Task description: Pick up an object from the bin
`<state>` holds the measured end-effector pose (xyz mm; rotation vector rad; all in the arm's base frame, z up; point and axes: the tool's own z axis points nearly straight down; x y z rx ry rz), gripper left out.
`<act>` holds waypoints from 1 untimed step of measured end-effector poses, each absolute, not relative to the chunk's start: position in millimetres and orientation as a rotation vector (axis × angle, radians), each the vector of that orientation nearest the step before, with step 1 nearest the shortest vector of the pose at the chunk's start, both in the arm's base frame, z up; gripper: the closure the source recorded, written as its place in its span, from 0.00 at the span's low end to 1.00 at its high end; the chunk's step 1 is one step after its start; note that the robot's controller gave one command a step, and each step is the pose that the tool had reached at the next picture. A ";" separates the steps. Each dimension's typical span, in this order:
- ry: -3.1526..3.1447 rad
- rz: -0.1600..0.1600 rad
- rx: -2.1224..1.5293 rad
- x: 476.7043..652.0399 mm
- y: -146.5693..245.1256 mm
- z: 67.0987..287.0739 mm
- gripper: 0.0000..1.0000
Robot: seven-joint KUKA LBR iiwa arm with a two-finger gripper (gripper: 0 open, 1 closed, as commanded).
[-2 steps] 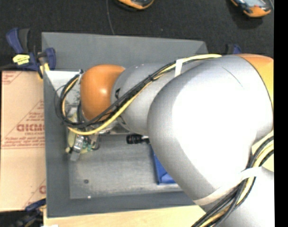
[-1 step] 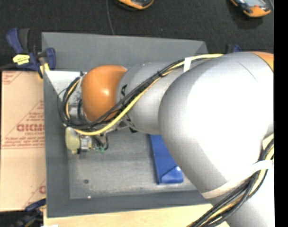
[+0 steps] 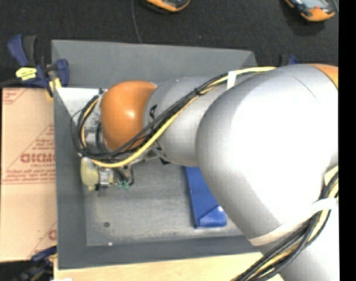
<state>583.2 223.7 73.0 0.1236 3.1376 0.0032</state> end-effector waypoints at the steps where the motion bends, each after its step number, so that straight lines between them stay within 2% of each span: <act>1: 3.144 0.000 0.126 581.0 222.6 93.7 1.00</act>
Offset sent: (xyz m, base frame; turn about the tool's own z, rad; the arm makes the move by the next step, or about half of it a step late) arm -0.0017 -0.0008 0.0323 0.0006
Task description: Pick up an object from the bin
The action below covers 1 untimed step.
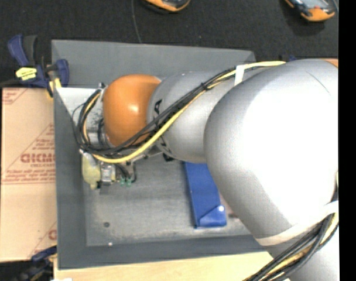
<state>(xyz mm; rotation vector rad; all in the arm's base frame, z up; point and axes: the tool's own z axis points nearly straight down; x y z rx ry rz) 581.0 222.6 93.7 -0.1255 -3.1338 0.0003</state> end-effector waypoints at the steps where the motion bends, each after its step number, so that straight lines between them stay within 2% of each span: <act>1: -3.144 -0.007 -0.127 583.8 223.5 118.3 1.00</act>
Offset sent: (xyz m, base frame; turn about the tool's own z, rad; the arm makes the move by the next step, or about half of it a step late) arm 0.0023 0.0007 0.1231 0.0006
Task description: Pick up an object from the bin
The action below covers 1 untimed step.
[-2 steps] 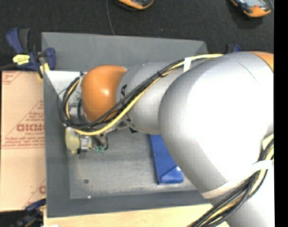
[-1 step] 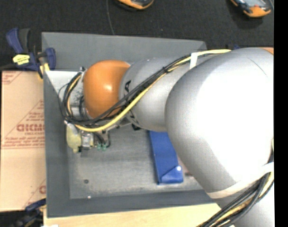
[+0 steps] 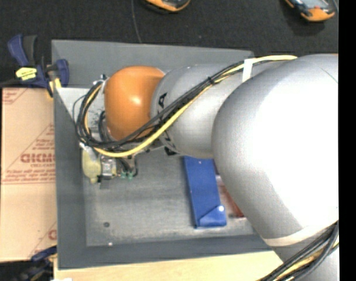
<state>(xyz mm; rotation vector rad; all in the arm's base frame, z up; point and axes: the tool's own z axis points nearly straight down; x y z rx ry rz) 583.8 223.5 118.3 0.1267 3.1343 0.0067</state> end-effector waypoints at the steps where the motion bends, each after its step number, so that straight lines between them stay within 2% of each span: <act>1: 3.145 0.001 0.128 581.4 222.5 134.9 1.00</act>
Offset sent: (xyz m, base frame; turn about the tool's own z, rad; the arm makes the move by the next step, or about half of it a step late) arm -0.0008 -0.0004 0.0300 0.0006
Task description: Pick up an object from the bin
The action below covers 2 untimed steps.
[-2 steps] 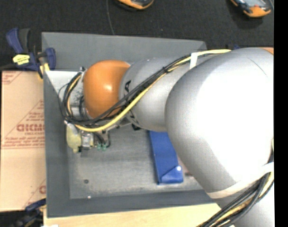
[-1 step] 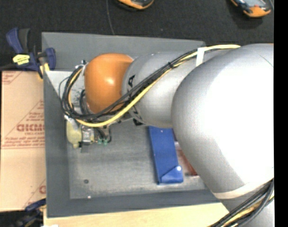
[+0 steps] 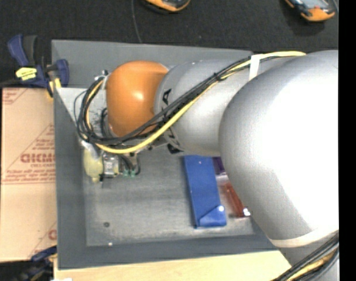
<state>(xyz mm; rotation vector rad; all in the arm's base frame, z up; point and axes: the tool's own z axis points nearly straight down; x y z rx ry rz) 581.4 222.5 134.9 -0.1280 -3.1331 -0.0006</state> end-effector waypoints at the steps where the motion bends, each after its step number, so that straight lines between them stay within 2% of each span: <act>1: -3.142 -0.007 -0.129 583.7 223.1 174.6 1.00; 2: -3.139 -0.006 -0.131 583.3 222.5 198.0 1.00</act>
Offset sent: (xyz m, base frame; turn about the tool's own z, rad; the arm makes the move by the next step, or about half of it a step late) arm 0.0009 0.0002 0.0818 0.0003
